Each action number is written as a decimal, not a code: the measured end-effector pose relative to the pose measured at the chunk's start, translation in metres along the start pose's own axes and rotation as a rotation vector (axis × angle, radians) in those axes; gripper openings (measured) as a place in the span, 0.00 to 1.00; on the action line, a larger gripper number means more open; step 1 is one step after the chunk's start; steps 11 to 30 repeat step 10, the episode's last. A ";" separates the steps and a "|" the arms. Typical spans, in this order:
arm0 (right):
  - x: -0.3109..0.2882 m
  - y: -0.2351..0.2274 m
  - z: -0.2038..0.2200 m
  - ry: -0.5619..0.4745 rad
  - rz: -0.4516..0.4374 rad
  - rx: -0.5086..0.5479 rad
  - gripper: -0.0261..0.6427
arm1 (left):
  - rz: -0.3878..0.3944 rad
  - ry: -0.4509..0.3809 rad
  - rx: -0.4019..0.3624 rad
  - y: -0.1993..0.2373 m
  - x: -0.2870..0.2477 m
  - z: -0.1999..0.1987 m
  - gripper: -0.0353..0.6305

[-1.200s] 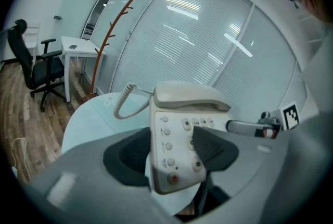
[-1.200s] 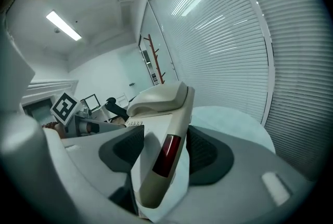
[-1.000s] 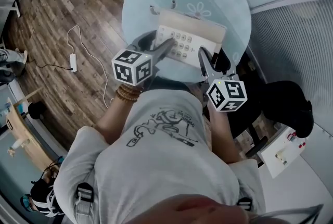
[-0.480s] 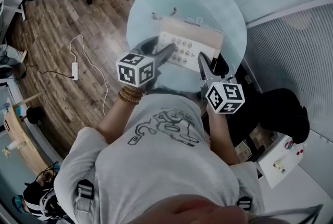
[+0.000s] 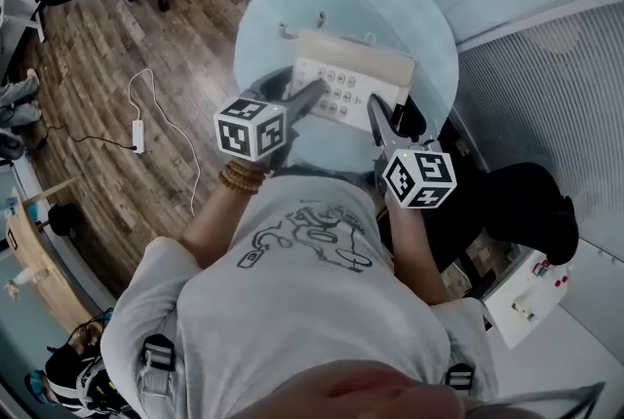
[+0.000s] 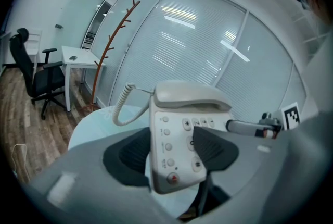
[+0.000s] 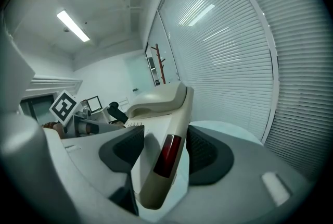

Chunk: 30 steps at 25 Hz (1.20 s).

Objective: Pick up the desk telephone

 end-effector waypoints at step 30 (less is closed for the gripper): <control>-0.003 0.000 0.004 -0.002 0.001 -0.008 0.41 | -0.004 0.006 -0.002 0.003 -0.001 0.003 0.44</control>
Point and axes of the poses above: the fingertips, and each gripper's own axes: x backward along the fingers, y to its left, z out of its underside, the point moved 3 cm from there along x, backward along the fingers, and after that the axes turned 4 degrees about -z, right-handed, at the moved point
